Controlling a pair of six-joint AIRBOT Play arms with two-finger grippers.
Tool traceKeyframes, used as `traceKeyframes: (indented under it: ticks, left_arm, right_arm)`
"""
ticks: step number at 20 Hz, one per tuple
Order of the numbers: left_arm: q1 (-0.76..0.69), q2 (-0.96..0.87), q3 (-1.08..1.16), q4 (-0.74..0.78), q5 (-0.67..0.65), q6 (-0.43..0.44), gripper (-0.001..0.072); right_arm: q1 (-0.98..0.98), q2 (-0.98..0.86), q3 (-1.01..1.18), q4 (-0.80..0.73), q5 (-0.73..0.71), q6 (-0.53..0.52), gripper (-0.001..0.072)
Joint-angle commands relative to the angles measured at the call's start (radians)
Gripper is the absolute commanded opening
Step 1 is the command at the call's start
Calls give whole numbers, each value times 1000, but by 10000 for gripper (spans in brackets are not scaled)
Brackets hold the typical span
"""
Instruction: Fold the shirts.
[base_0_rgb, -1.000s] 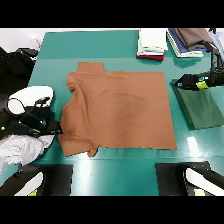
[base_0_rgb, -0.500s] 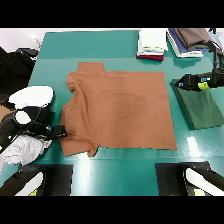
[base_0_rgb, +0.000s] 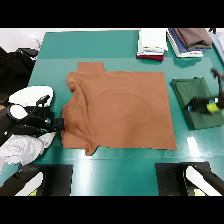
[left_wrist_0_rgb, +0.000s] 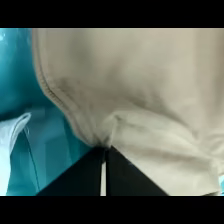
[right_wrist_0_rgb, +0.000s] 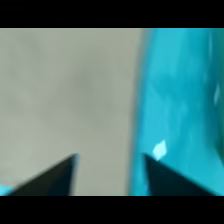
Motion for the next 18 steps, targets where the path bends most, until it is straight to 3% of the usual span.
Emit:
traceKeyframes:
  ticks: [1, 6, 11, 13, 17, 18]
  left_arm:
    - [0, 1, 61, -21, -16, 34, 21]
    - [1, 1, 72, -25, -7, 52, 22]
    - [1, 1, 73, -27, 7, 52, 22]
    - [1, 1, 73, -27, 5, 52, 22]
    - [1, 1, 82, -26, -1, 52, 22]
    - [1, 1, 102, -25, -11, 52, 21]
  right_arm:
    - [-129, 68, -263, -107, 55, -1, 595]
    - [-135, 23, -483, 6, 2, -6, 520]
    - [-55, -69, -448, 76, -40, -12, 466]
    - [37, -100, -437, 77, -66, -9, 357]
    - [214, -124, -367, 75, -99, -9, 24]
    - [245, -115, -335, 75, -99, -9, 19]
